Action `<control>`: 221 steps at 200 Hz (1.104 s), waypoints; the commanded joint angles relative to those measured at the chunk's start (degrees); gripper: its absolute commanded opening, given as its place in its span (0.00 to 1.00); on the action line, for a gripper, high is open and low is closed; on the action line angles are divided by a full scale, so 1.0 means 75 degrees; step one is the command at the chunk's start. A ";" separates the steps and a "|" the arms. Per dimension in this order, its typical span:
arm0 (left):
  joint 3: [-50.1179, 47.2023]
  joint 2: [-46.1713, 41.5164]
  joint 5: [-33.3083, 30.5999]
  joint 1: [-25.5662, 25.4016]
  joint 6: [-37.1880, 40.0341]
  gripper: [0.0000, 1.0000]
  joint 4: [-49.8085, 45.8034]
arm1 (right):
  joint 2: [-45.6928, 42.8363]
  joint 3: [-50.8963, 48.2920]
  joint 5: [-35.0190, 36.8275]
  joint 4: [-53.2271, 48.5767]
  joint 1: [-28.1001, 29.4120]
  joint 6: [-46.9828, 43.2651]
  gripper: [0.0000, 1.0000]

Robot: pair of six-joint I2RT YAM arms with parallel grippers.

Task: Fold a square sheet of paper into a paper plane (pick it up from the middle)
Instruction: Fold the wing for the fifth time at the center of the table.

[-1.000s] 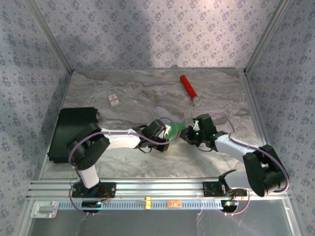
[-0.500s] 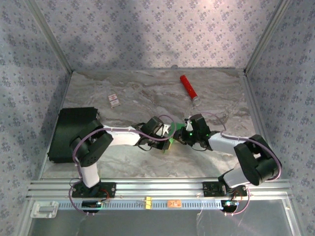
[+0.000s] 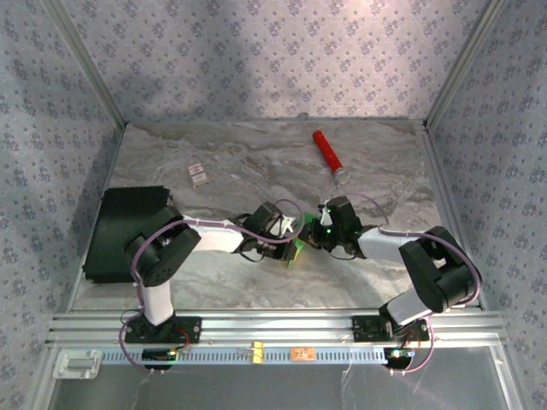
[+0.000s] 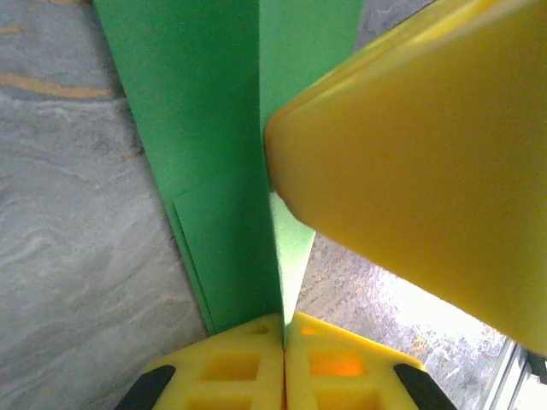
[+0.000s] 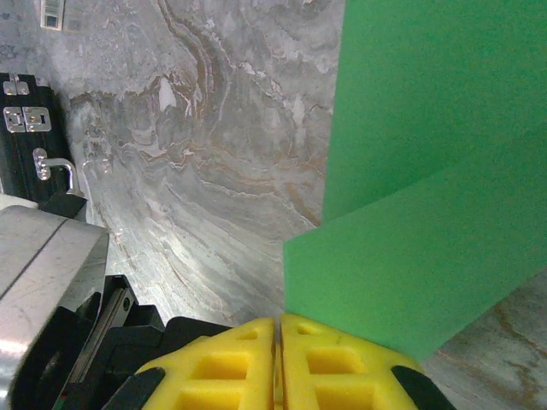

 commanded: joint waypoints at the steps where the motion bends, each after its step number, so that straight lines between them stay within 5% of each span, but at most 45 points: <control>1: -0.0099 0.0146 0.0178 0.0095 -0.0099 0.07 0.0077 | 0.0125 0.0079 0.0017 0.0130 -0.0095 -0.0024 0.11; 221: -0.0558 0.0626 0.0788 0.0501 -0.1152 0.01 0.0961 | 0.0972 0.0114 -0.0868 0.0911 -0.0562 -0.0349 0.11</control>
